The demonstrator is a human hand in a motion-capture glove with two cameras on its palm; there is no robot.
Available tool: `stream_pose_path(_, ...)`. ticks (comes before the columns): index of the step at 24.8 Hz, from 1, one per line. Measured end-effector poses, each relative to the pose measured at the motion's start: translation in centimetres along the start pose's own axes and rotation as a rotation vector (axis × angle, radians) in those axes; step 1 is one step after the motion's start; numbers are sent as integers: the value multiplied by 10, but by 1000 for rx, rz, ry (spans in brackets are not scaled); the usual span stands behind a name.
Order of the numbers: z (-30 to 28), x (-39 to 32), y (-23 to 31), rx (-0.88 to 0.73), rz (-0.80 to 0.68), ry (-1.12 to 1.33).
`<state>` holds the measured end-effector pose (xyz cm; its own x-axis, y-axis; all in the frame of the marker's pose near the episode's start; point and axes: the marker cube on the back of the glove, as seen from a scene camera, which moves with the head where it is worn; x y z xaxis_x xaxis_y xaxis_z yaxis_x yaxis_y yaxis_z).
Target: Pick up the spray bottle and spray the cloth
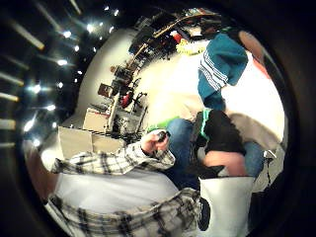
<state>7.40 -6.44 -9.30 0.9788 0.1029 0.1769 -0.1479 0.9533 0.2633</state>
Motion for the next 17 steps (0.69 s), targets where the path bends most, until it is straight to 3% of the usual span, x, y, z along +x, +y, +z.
stream_pose_path(10,-12,60,-58,110,179,-254)
stream_pose_path(17,-19,136,-106,57,330,-471)
